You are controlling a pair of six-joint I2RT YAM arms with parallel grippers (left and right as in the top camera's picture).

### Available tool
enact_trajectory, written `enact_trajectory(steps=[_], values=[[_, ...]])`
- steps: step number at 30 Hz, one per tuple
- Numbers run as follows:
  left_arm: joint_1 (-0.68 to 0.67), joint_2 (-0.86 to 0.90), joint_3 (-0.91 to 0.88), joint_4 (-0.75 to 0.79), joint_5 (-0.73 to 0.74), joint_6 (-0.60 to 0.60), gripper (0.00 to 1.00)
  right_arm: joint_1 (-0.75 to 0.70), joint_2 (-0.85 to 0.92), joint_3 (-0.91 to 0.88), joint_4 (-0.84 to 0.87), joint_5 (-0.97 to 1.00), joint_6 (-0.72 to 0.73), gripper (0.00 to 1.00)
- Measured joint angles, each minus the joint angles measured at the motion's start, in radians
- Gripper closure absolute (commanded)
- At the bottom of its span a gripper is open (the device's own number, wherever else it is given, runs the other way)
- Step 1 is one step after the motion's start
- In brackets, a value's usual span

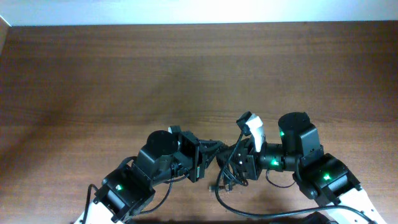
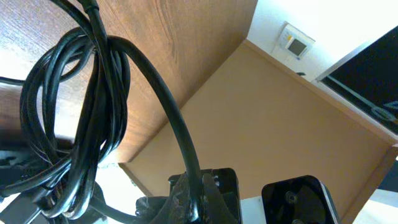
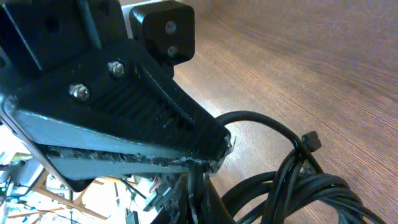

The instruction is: Untangle cables

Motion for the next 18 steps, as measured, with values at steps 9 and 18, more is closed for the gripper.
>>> enact_trajectory(steps=[9,18], values=[[-0.001,0.0,0.0,-0.204,-0.361,0.064,0.29,-0.036,-0.055,0.0,-0.016,0.003,0.047,0.96],[-0.001,0.0,0.0,-0.272,-0.492,0.082,0.09,-0.04,-0.176,0.0,0.004,0.002,0.091,0.96]])
